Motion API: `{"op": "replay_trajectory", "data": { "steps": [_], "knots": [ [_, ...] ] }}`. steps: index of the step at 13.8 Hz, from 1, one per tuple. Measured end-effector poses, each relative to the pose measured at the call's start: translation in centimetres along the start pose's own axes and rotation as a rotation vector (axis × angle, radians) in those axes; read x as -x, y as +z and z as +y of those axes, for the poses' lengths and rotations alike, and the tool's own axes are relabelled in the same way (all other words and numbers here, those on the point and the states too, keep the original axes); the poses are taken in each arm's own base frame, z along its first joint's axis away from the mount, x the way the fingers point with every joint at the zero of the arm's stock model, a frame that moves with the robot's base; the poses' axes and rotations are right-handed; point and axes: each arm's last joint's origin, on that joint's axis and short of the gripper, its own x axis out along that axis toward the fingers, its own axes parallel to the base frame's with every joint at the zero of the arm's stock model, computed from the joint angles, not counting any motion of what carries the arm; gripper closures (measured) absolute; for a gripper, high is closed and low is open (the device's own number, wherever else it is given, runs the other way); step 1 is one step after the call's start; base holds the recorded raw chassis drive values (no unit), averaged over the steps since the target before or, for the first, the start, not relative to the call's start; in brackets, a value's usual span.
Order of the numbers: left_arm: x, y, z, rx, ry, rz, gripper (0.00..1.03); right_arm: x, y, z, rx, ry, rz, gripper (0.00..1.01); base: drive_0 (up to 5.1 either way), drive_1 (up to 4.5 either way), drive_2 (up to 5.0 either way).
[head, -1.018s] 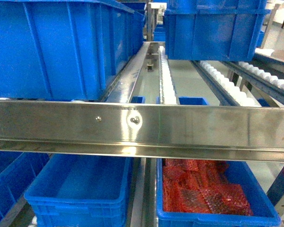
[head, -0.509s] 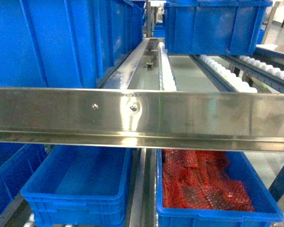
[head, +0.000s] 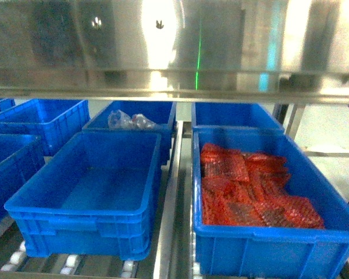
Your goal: Pick blue part to blue bin on bottom shelf
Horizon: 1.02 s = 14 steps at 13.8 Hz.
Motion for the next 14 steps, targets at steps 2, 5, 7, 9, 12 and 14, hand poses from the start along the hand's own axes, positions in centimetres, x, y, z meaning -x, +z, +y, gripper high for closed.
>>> {"op": "replay_trajectory", "data": {
  "steps": [2,5,7,9,12,14],
  "knots": [
    [0.0,0.01,0.0,0.0,0.0,-0.001,0.59,0.0,-0.01,0.0,0.0,0.0,0.001,0.03,0.0,0.0,0.0],
    [0.0,0.01,0.0,0.0,0.0,-0.001,0.59,0.0,-0.01,0.0,0.0,0.0,0.002,0.03,0.0,0.0,0.0],
    [0.0,0.01,0.0,0.0,0.0,-0.001,0.59,0.0,0.0,0.0,0.0,0.0,0.0,0.03,0.0,0.0,0.0],
    [0.0,0.0,0.0,0.0,0.0,0.0,0.59,0.0,0.0,0.0,0.001,0.001,0.0,0.03,0.0,0.0,0.0],
    [0.0,0.01,0.0,0.001,-0.001,-0.001,0.59,0.0,0.0,0.0,0.0,0.0,0.0,0.03,0.0,0.0,0.0],
    [0.0,-0.03,0.0,-0.001,0.0,0.003,0.59,0.0,-0.04,0.0,0.0,0.001,0.004,0.03,0.0,0.0,0.0]
  ]
}}
